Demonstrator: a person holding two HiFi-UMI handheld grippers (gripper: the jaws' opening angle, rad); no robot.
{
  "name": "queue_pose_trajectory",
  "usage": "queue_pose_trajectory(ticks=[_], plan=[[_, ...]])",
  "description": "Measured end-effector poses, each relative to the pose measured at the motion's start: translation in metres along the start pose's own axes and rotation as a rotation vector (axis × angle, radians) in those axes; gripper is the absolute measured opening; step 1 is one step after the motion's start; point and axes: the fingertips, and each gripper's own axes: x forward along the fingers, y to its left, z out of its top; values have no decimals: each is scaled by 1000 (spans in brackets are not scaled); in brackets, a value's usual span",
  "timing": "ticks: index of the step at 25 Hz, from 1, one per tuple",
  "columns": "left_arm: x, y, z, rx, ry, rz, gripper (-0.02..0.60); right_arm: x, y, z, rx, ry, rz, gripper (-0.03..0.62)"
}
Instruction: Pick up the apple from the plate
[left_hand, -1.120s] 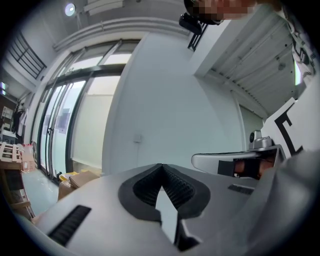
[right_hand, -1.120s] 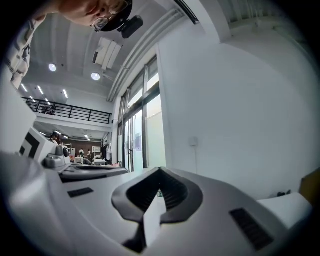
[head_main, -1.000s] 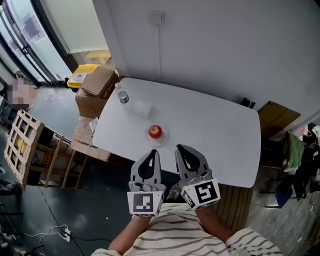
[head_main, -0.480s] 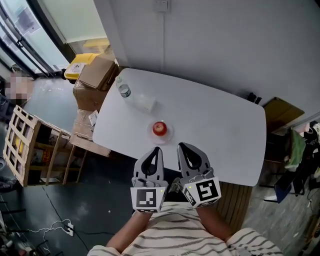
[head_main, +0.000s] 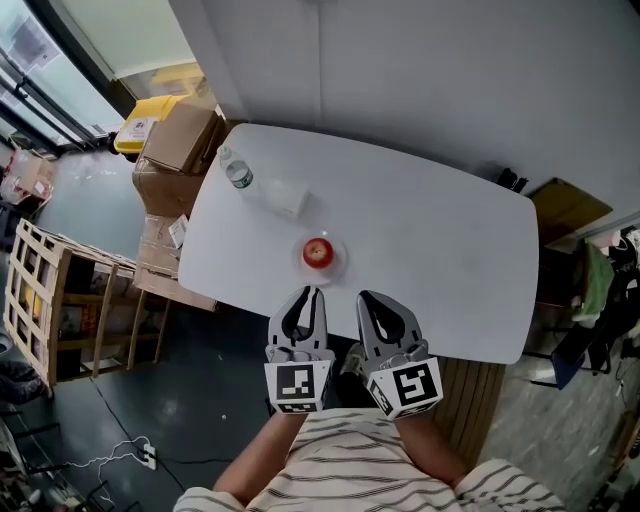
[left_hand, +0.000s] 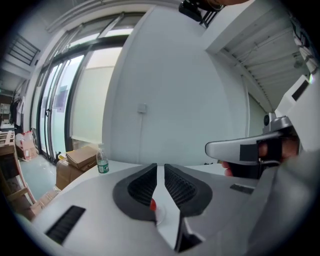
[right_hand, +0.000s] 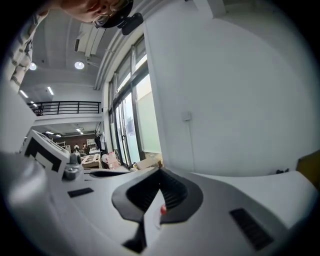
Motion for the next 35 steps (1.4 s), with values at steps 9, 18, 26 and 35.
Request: queue_pose_trajectory(ticks=[9,18,26,35], plan=[[25,5,-45,-13,82,-6,150,2,-1,-16,11,26,-4,3],[51,13,-89,24,144,9,252,-6,-8,-18,12,36,-33,3],[80,26,-128,35,193,31,323,-9,-12,-21,15,36,-42,3],[107,33,-164,53,235,28,345,-12,-18,-27,21,55,-65,3]])
